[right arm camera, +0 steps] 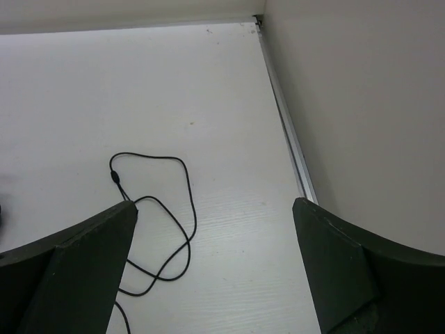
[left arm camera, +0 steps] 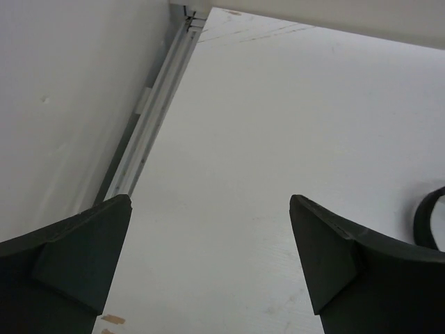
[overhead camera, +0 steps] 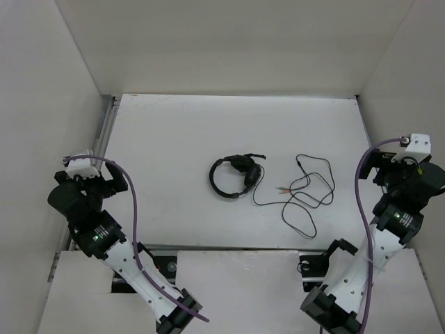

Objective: Wrap the headphones

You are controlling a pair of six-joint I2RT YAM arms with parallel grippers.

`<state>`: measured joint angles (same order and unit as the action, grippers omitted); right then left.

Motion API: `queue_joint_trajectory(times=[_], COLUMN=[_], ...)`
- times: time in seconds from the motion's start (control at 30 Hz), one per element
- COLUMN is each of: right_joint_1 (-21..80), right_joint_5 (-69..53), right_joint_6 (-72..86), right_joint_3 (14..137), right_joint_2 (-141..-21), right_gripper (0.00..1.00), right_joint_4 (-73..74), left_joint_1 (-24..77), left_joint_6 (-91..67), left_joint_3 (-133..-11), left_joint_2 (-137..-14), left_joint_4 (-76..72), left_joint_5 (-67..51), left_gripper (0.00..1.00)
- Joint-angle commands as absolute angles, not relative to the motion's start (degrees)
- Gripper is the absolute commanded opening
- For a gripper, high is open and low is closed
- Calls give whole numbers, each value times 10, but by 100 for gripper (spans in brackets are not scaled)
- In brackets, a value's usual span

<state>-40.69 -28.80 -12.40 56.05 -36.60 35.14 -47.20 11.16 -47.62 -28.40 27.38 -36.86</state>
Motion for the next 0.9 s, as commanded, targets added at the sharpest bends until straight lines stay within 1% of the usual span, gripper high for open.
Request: queue_joint_trajectory(times=[0.0, 0.07, 0.23, 0.33, 0.37, 0.47, 0.6, 0.67, 0.73, 0.87], right_joint_1=[-415, -411, -407, -402, -400, -370, -292, -240, -190, -157], right_joint_5=[-263, -254, -237, -215, -220, -253, -251, -224, -190, -189], right_joint_6=[-92, -97, -109, -92, -85, -60, -19, -19, -29, -40], right_joint_3=[541, 527, 437, 403, 396, 368, 331, 330, 327, 312], right_joint_2=[-341, -317, -240, -220, -220, -225, -240, -266, -291, -316], right_gripper=[100, 100, 100, 100, 100, 100, 100, 100, 100, 100], right_joint_4=[303, 284, 158, 103, 91, 49, -1, 3, 7, -5], left_joint_1=[-448, -428, -375, -316, -281, -177, 12, 48, 68, 133], left_joint_6=[74, 65, 33, 18, 16, 21, 40, 36, 16, -18], left_joint_3=[-502, -501, -487, -483, -481, -485, -483, -473, -473, -454], left_joint_2=[-294, -290, -299, -324, -338, -386, -458, -488, -531, -580], left_joint_4=[290, 293, 291, 290, 287, 289, 273, 258, 255, 225], left_joint_5=[-417, -431, -446, -443, -435, -375, -204, -182, -181, -157], left_gripper=[100, 100, 100, 100, 100, 100, 100, 99, 95, 94])
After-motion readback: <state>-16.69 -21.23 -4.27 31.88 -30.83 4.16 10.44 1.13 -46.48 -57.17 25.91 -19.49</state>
